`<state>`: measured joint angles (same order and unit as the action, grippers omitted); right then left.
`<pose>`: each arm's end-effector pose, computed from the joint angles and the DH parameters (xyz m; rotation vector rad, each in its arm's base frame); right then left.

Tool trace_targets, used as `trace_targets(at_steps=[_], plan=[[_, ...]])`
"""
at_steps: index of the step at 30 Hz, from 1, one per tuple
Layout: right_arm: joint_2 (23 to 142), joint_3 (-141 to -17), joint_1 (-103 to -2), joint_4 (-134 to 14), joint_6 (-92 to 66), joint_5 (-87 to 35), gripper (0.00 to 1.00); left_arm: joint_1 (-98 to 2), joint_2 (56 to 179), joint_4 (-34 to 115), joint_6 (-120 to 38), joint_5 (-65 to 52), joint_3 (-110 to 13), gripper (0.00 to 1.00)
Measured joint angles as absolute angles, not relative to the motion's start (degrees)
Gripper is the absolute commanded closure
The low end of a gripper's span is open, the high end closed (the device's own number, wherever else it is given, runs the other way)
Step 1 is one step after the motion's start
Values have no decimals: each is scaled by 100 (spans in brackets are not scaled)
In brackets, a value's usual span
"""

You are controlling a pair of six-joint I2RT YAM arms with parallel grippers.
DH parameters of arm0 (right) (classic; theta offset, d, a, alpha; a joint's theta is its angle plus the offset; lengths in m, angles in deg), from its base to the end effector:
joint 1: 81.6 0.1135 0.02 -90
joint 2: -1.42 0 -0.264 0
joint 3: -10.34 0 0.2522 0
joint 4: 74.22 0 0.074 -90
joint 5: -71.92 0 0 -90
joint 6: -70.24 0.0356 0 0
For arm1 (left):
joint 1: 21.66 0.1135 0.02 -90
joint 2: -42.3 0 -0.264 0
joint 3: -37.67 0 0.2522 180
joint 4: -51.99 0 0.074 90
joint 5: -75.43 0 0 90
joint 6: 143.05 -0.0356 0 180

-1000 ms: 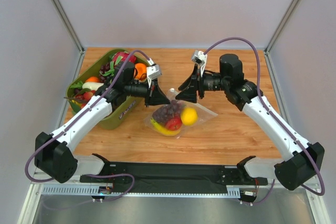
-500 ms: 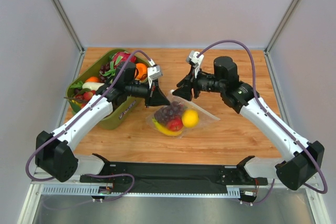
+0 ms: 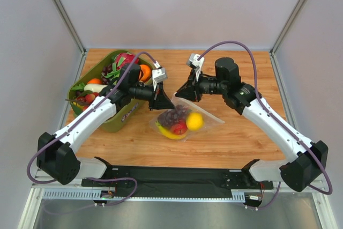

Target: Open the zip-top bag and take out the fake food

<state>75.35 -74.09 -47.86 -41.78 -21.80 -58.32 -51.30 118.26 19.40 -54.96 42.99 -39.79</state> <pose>0.2273 0.1795 0.3753 -1.0547 1.7020 1.0435 0.2353 -0.1684 0.3281 1.1453 1.7629 -1.3425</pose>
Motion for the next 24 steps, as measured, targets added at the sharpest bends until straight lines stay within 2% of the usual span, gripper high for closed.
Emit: trace_targets(at_steps=[3, 7, 11, 14, 17, 19, 20, 22, 23, 24], plan=[[7570, -7453, -4784, -4119, -2228, -5909, 99, -5133, 11831, 1914, -5507, 4296, -4003, 100], [7596, -7464, -4775, -4075, -2266, -5972, 100, -5133, 11833, 1905, -5511, 4292, -4003, 97], [7596, -7464, -4769, -3988, -2272, -6020, 100, -5139, 11833, 1918, -5536, 4296, -4023, 52], [7596, -7464, -4764, -3951, -2279, -6025, 100, -5181, 11837, 1997, -5485, 4307, -4045, 43], [7596, -7464, -4764, -3946, -2281, -6027, 100, -5246, 11872, 2045, -5470, 4320, -4045, 43], [7596, -7464, -4764, -3942, -2281, -6029, 100, -5301, 11922, 2052, -5470, 4320, -4053, 47], [7596, -7464, -4764, -3935, -2281, -6036, 100, -5329, 11953, 2056, -5466, 4320, -4053, 57], [7596, -7464, -4764, -3907, -2281, -6058, 100, -5371, 12001, 2054, -5457, 4318, -4056, 69], [7596, -7464, -4764, -3876, -2281, -6066, 100, -5391, 12032, 2056, -5455, 4318, -4062, 86], [7596, -7464, -4764, -3843, -2283, -6071, 100, -5406, 12060, 2052, -5444, 4316, -4066, 92]])
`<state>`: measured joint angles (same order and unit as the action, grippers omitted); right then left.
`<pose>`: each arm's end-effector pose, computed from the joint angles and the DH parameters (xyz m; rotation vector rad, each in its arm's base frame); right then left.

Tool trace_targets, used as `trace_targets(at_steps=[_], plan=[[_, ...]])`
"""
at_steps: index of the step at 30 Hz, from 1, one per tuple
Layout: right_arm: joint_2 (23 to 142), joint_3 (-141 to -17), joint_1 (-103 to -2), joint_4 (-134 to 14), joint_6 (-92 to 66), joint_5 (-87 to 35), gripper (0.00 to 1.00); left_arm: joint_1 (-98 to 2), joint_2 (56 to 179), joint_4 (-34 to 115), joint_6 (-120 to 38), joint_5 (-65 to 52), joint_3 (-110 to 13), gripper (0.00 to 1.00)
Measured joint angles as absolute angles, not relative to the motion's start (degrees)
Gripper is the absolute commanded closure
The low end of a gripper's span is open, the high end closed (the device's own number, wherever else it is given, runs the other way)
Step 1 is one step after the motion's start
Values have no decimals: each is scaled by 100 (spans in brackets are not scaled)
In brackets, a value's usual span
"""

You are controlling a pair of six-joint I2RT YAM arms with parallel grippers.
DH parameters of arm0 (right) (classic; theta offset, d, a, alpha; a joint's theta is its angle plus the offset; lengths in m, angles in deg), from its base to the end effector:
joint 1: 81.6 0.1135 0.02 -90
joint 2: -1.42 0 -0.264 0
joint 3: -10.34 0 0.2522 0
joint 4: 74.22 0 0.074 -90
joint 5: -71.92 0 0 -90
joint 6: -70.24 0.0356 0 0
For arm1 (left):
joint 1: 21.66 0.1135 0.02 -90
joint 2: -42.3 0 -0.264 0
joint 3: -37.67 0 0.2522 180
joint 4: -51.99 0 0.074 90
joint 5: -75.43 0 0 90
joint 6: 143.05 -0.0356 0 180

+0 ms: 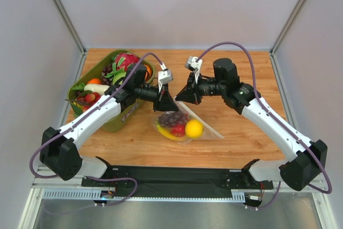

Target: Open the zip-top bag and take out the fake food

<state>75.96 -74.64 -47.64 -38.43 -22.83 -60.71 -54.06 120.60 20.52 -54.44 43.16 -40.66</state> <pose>0.2256 0.1810 0.3708 -1.0995 1.7336 1.0854 0.2355 -0.1851 0.3236 1.1889 1.7579 -1.3809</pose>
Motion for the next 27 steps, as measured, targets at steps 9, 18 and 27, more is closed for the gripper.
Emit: trace_targets(at_steps=[9, 18, 27], plan=[[7535, -7453, -4764, -3625, -2327, -6034, 100, -5491, 12147, 2017, -5496, 4161, -4104, 100], [7284, -7239, -4751, -3520, -2412, -5874, 100, -5548, 12147, 1955, -5505, 3910, -4130, 100], [7275, -7169, -4753, -3498, -2414, -5852, 100, -5548, 12147, 1927, -5487, 3846, -4130, 100]])
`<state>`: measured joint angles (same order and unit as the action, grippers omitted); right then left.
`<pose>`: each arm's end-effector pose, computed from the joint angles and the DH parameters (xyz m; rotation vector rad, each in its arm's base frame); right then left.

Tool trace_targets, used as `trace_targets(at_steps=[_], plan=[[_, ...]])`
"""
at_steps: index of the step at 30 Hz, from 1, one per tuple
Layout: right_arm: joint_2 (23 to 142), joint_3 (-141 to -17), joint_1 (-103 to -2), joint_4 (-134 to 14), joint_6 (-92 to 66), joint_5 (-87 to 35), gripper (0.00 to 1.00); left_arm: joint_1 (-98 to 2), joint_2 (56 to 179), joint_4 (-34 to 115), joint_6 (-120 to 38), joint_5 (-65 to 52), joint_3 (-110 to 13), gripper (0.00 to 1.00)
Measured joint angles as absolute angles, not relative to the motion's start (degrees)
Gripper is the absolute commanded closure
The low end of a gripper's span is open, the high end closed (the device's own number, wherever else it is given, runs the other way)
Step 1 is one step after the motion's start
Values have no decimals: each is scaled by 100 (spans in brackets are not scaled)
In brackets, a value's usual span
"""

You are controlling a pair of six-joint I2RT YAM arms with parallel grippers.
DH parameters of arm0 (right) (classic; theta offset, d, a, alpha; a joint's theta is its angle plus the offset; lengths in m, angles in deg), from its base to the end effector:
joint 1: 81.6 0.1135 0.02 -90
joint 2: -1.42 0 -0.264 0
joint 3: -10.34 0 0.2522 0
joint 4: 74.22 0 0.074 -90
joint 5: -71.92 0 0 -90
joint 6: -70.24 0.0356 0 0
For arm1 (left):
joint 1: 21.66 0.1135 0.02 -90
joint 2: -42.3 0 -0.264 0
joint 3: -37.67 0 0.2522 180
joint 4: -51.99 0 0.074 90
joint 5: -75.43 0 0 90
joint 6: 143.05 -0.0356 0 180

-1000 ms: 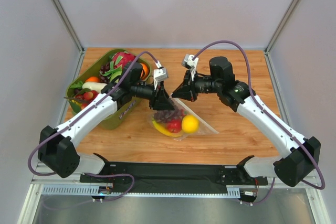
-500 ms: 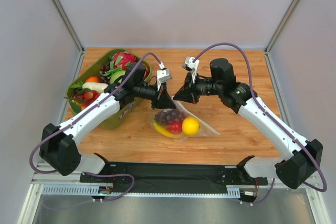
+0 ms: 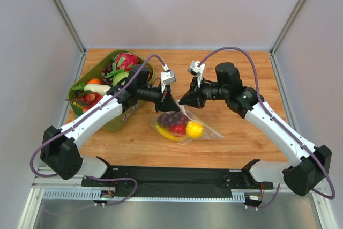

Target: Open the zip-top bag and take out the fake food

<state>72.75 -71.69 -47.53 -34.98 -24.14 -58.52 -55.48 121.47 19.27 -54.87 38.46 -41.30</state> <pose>0.2125 0.1716 0.3621 -1.1002 1.7901 1.0434 0.2356 -0.1921 0.3201 1.1759 1.8107 -1.3116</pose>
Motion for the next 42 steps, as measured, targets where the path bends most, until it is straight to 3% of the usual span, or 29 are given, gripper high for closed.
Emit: trace_targets(at_steps=[18, 24, 26, 42], plan=[[7275, -7005, -4753, -3533, -2410, -5741, 100, -5482, 12073, 1934, -5435, 3759, -4128, 100], [7273, -6963, -4753, -3481, -2381, -5693, 100, -5406, 12073, 2073, -5365, 4045, -4128, 68], [7273, -6950, -4753, -3481, -2346, -5699, 100, -5371, 12073, 2106, -5343, 4174, -4128, 62], [7273, -6937, -4753, -3714, -2084, -5966, 100, -5506, 12296, 2004, -5358, 4605, -4143, 50]])
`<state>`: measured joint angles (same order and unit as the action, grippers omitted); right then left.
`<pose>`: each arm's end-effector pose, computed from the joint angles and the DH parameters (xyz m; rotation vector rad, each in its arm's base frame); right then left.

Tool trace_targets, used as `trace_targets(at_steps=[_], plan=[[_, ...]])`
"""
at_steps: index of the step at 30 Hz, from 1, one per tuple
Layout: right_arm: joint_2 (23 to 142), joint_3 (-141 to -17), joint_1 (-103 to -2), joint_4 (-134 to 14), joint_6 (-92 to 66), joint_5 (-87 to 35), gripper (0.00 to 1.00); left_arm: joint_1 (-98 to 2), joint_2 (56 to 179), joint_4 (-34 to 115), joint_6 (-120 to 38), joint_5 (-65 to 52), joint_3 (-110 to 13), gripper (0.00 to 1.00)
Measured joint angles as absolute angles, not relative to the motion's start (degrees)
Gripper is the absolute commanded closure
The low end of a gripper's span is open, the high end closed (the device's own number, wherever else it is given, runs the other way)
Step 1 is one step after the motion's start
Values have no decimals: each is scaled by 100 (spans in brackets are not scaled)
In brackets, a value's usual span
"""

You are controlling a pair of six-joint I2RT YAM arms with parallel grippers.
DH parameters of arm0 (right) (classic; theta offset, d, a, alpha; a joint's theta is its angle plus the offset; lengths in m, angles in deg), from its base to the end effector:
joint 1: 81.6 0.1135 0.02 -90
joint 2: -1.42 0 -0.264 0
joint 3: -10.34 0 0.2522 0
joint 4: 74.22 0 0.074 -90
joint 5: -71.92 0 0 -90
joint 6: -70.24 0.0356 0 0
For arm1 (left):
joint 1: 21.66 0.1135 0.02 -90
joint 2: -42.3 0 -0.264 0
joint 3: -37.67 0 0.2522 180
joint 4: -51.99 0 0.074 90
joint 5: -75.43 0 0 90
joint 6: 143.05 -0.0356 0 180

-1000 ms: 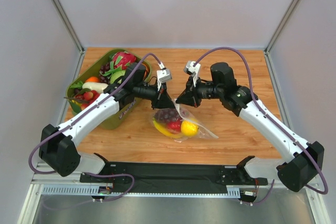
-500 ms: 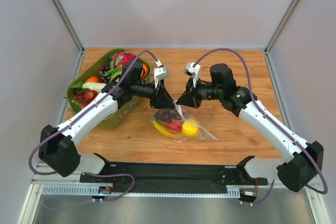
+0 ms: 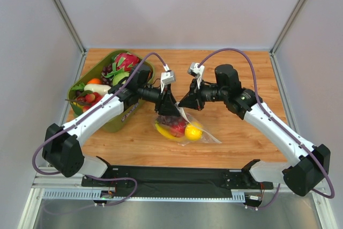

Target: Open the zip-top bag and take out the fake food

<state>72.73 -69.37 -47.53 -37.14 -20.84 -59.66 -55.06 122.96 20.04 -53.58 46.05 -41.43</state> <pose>0.2131 0.1726 0.3521 -1.0655 1.8264 1.0982 0.2380 -0.1941 0.3166 1.2161 1.7761 -1.4636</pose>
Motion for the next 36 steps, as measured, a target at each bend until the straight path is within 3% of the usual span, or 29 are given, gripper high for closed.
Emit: trace_targets(at_steps=[2, 4, 5, 8, 36], plan=[[7273, -6937, -4753, -3721, -2078, -6025, 100, -5506, 12303, 2004, -5358, 4620, -4143, 55], [7273, -6937, -4753, -3719, -2065, -6093, 100, -5506, 12303, 2010, -5343, 4631, -4143, 71], [7273, -6937, -4753, -3721, -2062, -6125, 100, -5506, 12303, 2014, -5332, 4642, -4143, 86], [7273, -6941, -4753, -3719, -2062, -6182, 100, -5506, 12303, 2041, -5317, 4646, -4143, 100], [7179, -6928, -4753, -3647, -1918, -5902, 100, -5524, 11977, 2675, -5055, 4161, -3815, 100]])
